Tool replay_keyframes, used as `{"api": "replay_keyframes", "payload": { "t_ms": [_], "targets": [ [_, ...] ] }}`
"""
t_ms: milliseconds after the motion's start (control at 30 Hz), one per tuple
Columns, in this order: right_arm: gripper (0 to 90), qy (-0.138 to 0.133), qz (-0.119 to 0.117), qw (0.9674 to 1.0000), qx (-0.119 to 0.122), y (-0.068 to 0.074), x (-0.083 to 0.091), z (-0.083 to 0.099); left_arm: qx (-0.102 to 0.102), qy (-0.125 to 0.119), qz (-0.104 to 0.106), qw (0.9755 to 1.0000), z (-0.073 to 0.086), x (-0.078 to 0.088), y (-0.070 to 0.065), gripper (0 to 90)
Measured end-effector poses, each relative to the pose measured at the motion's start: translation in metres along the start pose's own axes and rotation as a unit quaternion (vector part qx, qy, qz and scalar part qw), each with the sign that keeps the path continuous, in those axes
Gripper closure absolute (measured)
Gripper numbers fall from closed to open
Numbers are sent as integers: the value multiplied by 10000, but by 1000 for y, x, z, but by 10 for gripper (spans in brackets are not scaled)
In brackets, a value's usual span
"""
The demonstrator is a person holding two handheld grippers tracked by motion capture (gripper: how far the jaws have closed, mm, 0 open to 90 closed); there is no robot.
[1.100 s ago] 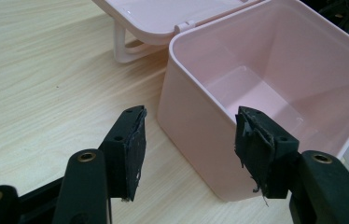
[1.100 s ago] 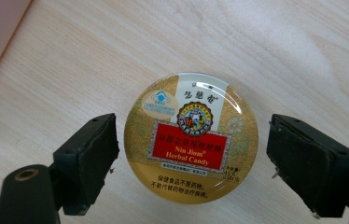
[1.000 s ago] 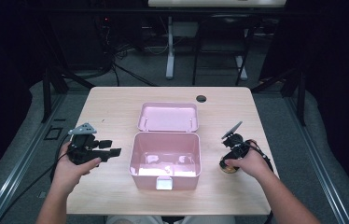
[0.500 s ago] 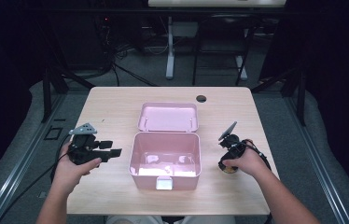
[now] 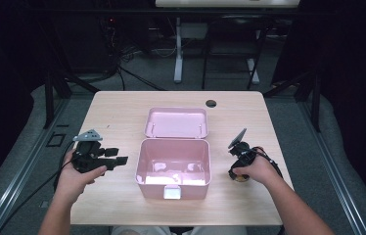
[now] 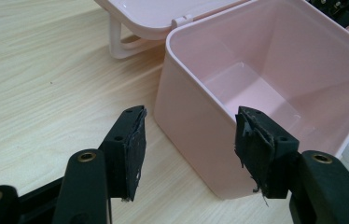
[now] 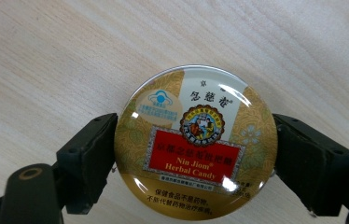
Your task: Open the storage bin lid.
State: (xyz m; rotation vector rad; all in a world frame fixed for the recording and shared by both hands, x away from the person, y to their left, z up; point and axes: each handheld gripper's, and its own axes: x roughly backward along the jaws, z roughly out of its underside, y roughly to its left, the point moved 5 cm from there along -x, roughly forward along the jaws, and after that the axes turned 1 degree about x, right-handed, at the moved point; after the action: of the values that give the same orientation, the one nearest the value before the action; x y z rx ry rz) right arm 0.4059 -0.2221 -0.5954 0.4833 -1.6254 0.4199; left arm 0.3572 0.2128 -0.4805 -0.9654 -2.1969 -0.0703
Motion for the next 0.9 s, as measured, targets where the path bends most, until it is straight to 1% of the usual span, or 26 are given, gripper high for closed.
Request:
{"api": "replay_keyframes", "payload": {
  "t_ms": [67, 100, 133, 167, 200, 233, 367, 600, 733, 767, 833, 867, 900],
  "targets": [
    [180, -2, 8, 10000, 28, 0, -1, 0, -13, 0, -4, 10000, 0, -1, 0, 434],
    [183, 47, 1, 10000, 11, 0, -1, 0, -2, 3, -3, 10000, 0, -1, 0, 434],
    [187, 15, -2, 10000, -12, 1, -3, 0, -6, 0, 5, 10000, 0, -1, 0, 434],
    [187, 51, 26, 10000, 69, -1, -3, 0, -10, 6, 0, 10000, 0, -1, -1, 434],
    [187, 34, 6, 10000, -22, 1, -4, 0, -25, 8, -1, 10000, 0, -2, -1, 434],
    [188, -13, 9, 10000, -30, 1, -5, 0, -24, 7, -2, 10000, 0, -2, -1, 434],
    [188, -15, 24, 10000, 25, 0, -6, -1, -24, 7, -4, 10000, 0, -2, -1, 434],
    [190, -5, 11, 10000, -42, 1, -7, 0, -26, 20, -8, 10000, 0, -2, -1, 434],
    [191, -7, 42, 10000, 16, 1, -8, 0, -25, 9, -2, 10000, 0, -2, -1, 434],
    [191, 46, 62, 10000, 51, 0, -7, 0, -22, 7, 2, 10000, 0, -2, -1, 434],
    [191, 58, 75, 9999, 72, 0, -7, 0, -25, 6, 3, 10000, 0, -2, -1, 434],
    [191, 31, 77, 9999, 103, 0, -7, 0, -24, 5, 1, 10000, 0, -2, -1, 434],
    [191, 41, 78, 9999, 64, 1, -7, 0, -24, 7, 3, 10000, 0, -2, -1, 434]
  ]
}}
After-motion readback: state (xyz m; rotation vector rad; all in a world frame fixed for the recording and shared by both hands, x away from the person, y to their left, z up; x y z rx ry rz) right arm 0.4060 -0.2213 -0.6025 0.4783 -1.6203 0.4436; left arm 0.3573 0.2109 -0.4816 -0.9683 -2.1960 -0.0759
